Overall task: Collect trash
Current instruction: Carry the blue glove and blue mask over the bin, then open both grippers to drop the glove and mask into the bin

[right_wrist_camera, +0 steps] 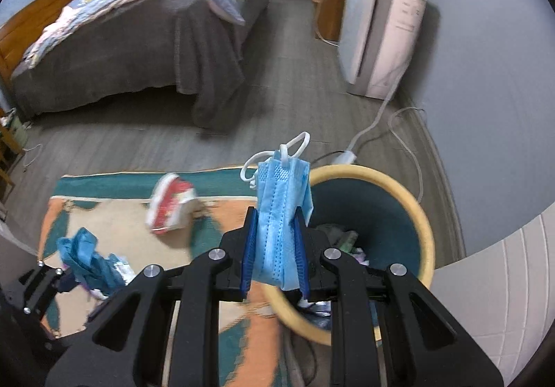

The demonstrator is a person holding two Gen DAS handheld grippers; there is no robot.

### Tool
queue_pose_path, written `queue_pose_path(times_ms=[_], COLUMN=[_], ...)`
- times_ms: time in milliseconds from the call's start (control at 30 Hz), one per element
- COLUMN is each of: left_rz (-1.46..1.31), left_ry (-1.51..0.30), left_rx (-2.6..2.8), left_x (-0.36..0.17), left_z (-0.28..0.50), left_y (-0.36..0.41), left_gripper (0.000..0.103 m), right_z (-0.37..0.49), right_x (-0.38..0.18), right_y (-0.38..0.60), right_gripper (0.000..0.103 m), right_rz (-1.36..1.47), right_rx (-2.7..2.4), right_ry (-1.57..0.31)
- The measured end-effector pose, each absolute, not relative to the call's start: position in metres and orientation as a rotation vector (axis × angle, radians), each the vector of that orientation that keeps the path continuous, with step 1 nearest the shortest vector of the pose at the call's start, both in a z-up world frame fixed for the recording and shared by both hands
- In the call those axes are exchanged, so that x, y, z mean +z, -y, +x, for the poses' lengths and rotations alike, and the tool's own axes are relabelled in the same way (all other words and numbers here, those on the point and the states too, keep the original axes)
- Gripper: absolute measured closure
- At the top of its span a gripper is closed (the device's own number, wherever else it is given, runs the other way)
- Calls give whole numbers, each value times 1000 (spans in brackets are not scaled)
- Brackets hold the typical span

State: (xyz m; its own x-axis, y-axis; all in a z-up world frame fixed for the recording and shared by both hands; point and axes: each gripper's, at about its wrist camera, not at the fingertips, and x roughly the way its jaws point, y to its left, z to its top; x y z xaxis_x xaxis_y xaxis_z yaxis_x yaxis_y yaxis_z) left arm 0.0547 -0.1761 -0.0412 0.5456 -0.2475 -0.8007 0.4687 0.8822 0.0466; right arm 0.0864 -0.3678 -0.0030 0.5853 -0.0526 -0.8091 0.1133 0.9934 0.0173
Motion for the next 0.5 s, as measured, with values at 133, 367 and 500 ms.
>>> queue_pose_path(times_ms=[133, 367, 500], left_rz=[283, 322, 376], left_ry=[-893, -913, -919], left_rx=[-492, -607, -655], left_x=[-36, -42, -54], left_z=[66, 80, 82], left_y=[207, 268, 296], left_gripper=[59, 59, 59], right_z=[89, 87, 84], right_x=[-15, -34, -41], right_y=[398, 446, 465], right_gripper=[83, 83, 83], right_rz=[136, 248, 296], right_rx=[-142, -233, -285], right_ry=[-969, -1011, -1018])
